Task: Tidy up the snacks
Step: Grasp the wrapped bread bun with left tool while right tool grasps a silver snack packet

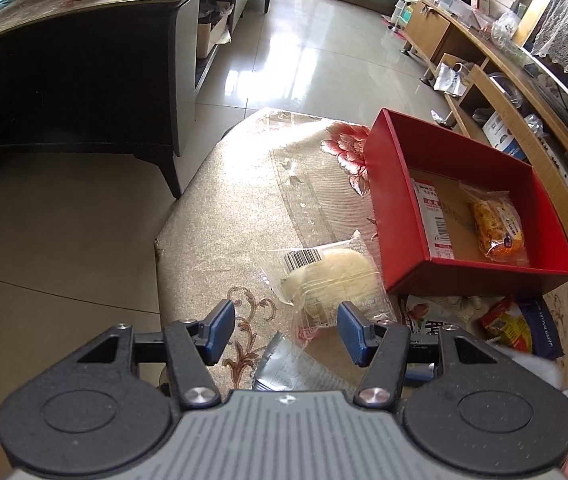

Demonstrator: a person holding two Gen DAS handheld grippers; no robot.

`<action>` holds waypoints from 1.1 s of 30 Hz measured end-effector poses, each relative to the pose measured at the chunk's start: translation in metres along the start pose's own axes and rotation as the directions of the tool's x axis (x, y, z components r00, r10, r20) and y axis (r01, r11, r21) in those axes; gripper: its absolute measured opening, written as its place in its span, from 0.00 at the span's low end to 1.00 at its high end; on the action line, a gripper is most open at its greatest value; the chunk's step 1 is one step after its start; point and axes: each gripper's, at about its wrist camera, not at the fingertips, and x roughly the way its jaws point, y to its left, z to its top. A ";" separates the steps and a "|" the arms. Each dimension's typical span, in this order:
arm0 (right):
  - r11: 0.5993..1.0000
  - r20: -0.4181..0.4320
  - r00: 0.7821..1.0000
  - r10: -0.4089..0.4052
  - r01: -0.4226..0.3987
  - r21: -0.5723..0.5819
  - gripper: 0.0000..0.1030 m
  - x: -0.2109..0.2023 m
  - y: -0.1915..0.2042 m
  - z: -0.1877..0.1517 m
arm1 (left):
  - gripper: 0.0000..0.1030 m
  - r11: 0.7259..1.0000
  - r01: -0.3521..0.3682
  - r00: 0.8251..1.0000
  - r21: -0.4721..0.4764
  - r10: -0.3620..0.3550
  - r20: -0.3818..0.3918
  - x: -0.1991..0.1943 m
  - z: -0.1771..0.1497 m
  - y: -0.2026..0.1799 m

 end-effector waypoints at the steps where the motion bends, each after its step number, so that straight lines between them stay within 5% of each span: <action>1: 1.000 -0.014 1.000 0.007 -0.007 -0.011 0.82 0.006 0.004 0.000 | 0.51 1.000 0.004 1.000 0.001 -0.004 -0.001 0.001 0.000 0.000; 4: 0.999 -0.031 0.999 -0.015 0.014 -0.042 0.85 0.019 0.015 -0.004 | 0.52 1.000 0.011 1.000 0.002 -0.011 -0.008 0.003 0.001 0.000; 9: 0.998 -0.018 0.997 -0.069 0.069 -0.002 0.62 0.008 0.020 -0.014 | 0.53 0.999 0.007 1.000 0.043 -0.006 -0.016 0.008 0.004 -0.006; 15: 0.986 -0.056 0.995 -0.085 0.092 0.137 0.54 -0.020 0.008 -0.046 | 0.55 0.985 0.000 0.998 0.171 0.010 -0.054 0.029 0.012 -0.028; 20: 0.968 -0.068 0.993 -0.098 0.111 0.224 0.52 -0.045 0.004 -0.080 | 0.57 0.964 -0.017 0.999 0.266 0.026 -0.031 0.043 0.029 -0.051; 23: 0.951 -0.066 0.994 -0.083 0.099 0.292 0.52 -0.056 -0.001 -0.092 | 0.68 0.930 -0.030 0.998 0.365 0.047 -0.038 0.056 0.033 -0.067; 27: 0.932 -0.073 0.992 -0.107 0.125 0.339 0.53 -0.057 -0.019 -0.101 | 0.67 0.942 -0.031 0.996 0.334 0.056 -0.067 0.070 0.039 -0.071; 30: 0.928 -0.079 0.993 -0.091 0.113 0.355 0.54 -0.056 -0.031 -0.100 | 0.69 0.907 -0.064 0.992 0.415 0.103 -0.073 0.082 0.034 -0.084; 33: 0.924 -0.077 0.993 -0.090 0.112 0.367 0.54 -0.053 -0.036 -0.103 | 0.71 0.904 -0.051 0.987 0.424 0.112 -0.119 0.092 0.026 -0.084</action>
